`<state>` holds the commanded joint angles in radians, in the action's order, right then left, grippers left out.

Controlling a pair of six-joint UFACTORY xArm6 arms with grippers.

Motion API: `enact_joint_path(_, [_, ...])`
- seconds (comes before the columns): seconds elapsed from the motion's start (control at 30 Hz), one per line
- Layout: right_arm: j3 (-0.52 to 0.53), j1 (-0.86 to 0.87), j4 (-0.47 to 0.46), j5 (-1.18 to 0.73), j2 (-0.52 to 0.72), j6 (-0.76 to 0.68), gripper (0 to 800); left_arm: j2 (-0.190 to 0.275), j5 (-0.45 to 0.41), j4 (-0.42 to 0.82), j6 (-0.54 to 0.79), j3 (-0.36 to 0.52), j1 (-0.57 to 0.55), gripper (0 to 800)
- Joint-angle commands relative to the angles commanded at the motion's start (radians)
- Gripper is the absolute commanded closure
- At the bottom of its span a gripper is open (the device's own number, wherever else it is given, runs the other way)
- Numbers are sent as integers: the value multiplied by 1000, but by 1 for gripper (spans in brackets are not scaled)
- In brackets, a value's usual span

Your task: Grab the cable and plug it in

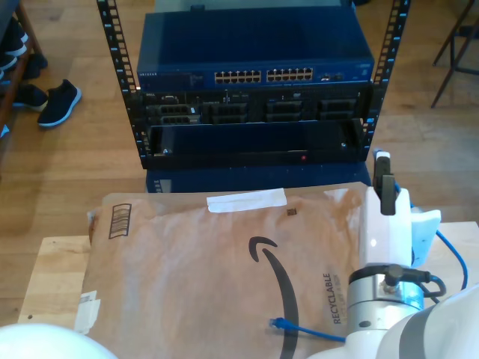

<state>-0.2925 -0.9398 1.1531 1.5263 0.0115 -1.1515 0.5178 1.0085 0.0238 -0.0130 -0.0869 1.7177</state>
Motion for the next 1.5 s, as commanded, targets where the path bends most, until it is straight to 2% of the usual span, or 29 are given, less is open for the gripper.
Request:
enact_joint_path(0.27, [20, -21, -12, 44, -12, 8, 800, 0, 0, 0, 0, 0, 2, 0])
enact_joint_path(0.4, [12, -48, -5, 43, -9, 54, 800, 0, 0, -2, 0, 0, 2, 0])
enact_joint_path(0.63, [-5, -48, -6, 20, -35, 51, 800, 0, 0, 0, 0, 0, 2, 0])
enact_joint_path(0.83, [44, -72, -5, 23, -52, 21, 800, 0, 0, -2, 0, 0, 2, 0])
enact_joint_path(1.27, [3, -117, -6, -35, -54, 18, 800, 0, 0, 0, 0, 0, 2, 0])
enact_joint_path(1.5, [-17, -127, 15, -77, -61, 69, 799, 0, 0, 0, 0, 0, 2, 0])
